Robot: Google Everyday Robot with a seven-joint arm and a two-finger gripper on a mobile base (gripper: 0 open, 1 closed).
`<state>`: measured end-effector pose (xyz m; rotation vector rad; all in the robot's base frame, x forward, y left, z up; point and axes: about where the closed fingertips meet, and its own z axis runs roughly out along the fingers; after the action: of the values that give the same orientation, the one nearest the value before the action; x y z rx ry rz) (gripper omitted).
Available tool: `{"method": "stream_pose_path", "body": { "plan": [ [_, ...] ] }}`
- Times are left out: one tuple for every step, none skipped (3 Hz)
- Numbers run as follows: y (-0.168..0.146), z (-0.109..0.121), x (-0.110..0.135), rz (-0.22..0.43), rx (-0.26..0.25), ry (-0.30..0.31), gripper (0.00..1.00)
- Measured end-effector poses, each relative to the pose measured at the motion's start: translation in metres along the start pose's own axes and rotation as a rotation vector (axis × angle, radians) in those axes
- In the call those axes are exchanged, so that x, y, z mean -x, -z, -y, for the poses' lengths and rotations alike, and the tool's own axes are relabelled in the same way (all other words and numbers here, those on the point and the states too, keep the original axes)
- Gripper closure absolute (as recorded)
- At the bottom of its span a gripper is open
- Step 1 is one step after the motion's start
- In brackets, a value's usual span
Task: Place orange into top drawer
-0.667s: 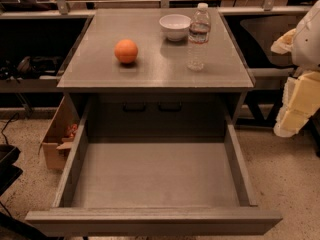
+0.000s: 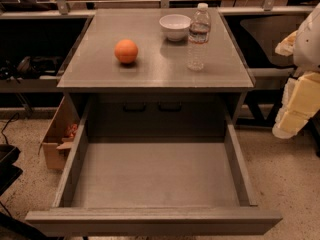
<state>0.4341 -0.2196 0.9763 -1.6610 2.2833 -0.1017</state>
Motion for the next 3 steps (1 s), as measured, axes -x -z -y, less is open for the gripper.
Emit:
{"method": "stream_pose_path", "body": {
  "plan": [
    [-0.037, -0.002, -0.003, 0.08, 0.047, -0.053, 0.0],
    [-0.094, 0.004, 0.017, 0.307, 0.094, -0.074, 0.0],
    [-0.132, 0.032, 0.071, 0.584, 0.084, -0.054, 0.0]
  ]
}}
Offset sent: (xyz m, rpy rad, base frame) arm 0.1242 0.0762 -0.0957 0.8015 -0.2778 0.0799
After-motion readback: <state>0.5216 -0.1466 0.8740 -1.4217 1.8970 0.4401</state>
